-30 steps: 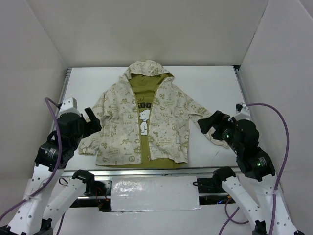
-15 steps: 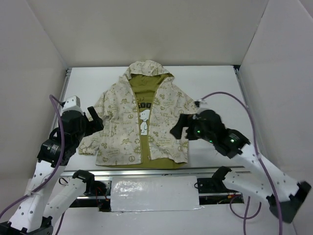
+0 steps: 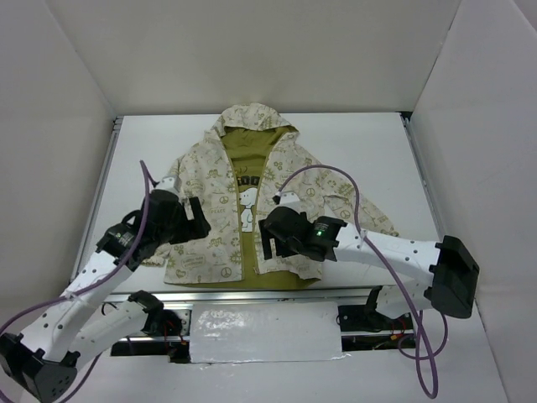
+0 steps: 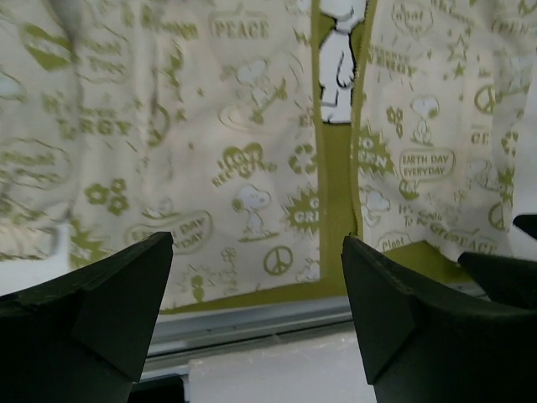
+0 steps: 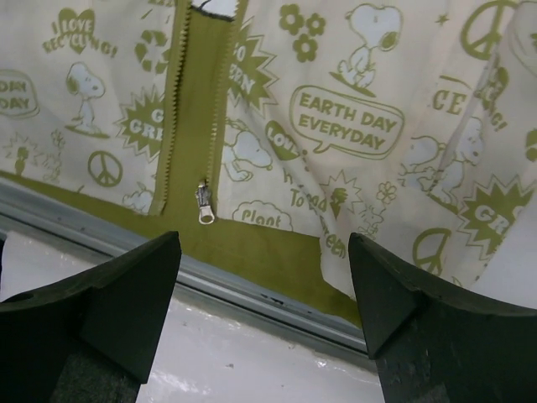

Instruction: Zip up the jacket

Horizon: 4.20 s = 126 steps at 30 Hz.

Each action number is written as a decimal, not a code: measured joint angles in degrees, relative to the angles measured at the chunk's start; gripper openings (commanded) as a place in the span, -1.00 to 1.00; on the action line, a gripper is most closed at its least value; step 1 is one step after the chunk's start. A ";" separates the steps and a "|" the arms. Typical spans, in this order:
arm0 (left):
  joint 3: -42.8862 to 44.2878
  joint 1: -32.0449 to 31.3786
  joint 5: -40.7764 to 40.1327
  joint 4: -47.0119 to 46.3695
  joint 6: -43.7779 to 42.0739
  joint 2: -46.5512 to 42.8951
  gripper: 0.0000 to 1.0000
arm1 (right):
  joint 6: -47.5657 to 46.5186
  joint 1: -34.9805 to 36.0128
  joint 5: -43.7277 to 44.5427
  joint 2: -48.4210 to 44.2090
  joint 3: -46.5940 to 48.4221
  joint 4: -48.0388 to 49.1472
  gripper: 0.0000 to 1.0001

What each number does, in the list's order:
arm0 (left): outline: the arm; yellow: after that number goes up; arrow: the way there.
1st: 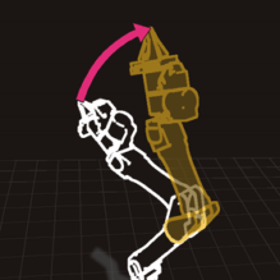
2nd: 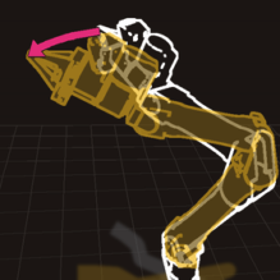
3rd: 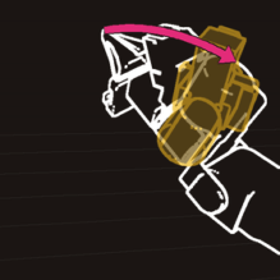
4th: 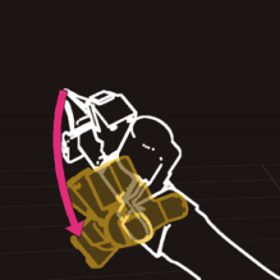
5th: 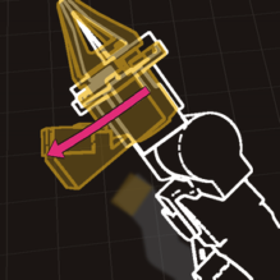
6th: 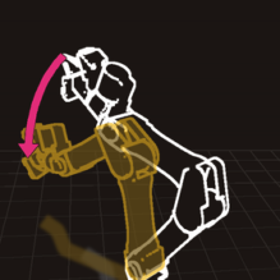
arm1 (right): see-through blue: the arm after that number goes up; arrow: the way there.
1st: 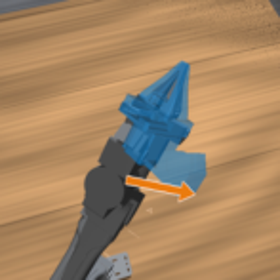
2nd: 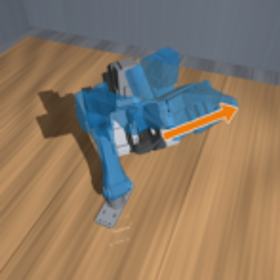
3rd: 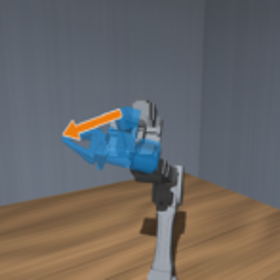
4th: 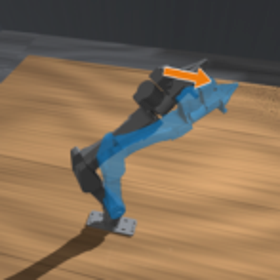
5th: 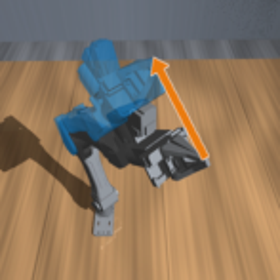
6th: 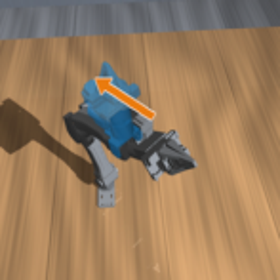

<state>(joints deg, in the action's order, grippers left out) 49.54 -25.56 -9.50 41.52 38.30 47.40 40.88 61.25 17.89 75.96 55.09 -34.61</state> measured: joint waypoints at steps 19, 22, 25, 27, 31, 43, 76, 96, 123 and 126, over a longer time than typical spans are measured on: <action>-9.27 -14.75 -5.60 -1.68 12.59 -2.49 0.87 | 0.17 0.00 2.64 17.42 -0.59 5.51 0.32; -9.38 -14.75 -4.57 -2.29 12.39 -3.61 0.87 | -0.35 0.00 2.67 19.93 -0.09 6.56 -0.24; -9.51 -14.78 -3.58 -3.13 11.58 -4.26 0.87 | -0.74 0.00 2.32 21.03 0.26 7.89 -0.82; -9.66 -14.78 -3.21 -3.63 11.30 -4.15 0.88 | -0.26 0.00 2.34 21.03 0.26 8.41 -1.00; -10.29 -14.78 -1.90 -5.20 10.91 -3.58 0.89 | 0.22 0.00 2.75 19.80 0.15 8.41 -1.00; -17.68 -14.78 13.25 -30.01 9.68 0.20 0.66 | 0.28 0.00 0.22 -3.45 -6.60 14.51 -1.00; -28.65 -13.49 31.39 -81.40 8.41 22.84 0.19 | 1.05 -7.41 -19.06 -20.06 -19.17 24.76 -1.00; -27.76 -13.20 33.90 -75.01 7.48 16.22 -1.00 | -4.24 -12.55 -20.74 -21.00 -19.98 23.74 0.38; -5.73 -13.16 33.20 -37.66 6.34 13.86 -1.00 | -11.58 2.75 -25.90 -25.07 -18.40 25.18 0.43; -5.81 -13.14 30.80 -32.44 5.55 13.62 -1.00 | -10.40 3.48 -26.18 -24.57 -18.43 27.39 0.41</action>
<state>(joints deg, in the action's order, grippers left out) 43.72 -38.70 21.30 9.08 43.86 61.01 30.48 64.73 -8.29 51.40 36.67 -7.22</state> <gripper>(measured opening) 0.113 0.713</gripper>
